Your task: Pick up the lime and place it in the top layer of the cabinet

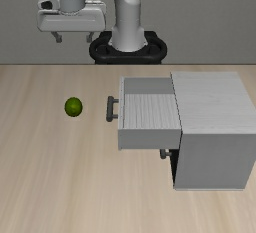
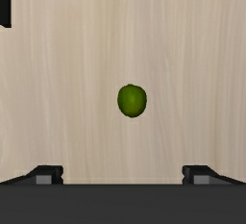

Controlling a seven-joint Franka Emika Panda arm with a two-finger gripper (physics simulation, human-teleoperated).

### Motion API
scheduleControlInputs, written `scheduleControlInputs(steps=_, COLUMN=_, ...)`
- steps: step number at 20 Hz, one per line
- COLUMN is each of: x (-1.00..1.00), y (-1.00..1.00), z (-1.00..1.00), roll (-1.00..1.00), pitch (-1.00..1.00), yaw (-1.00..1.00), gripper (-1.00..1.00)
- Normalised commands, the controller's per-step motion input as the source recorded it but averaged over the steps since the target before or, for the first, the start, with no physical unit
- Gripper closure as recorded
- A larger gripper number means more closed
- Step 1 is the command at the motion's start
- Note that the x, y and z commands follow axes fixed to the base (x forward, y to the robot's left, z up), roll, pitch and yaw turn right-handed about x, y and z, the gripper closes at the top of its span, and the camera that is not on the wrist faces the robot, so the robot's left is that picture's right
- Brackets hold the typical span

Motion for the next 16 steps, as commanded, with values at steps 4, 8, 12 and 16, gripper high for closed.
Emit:
scheduleControlInputs(steps=4, x=0.75, y=-0.25, z=0.0, roll=0.0, pitch=0.0, yaw=0.0, gripper=-1.0)
scheduleControlInputs(steps=8, x=0.25, y=0.0, z=-0.75, roll=0.0, pitch=0.0, yaw=0.0, gripper=-1.0)
scheduleControlInputs(steps=12, x=0.0, y=0.0, z=-1.0, roll=0.0, pitch=0.0, yaw=0.0, gripper=-1.0)
scheduleControlInputs(steps=16, x=0.0, y=0.0, z=-1.0, roll=0.0, pitch=0.0, yaw=0.0, gripper=-1.0)
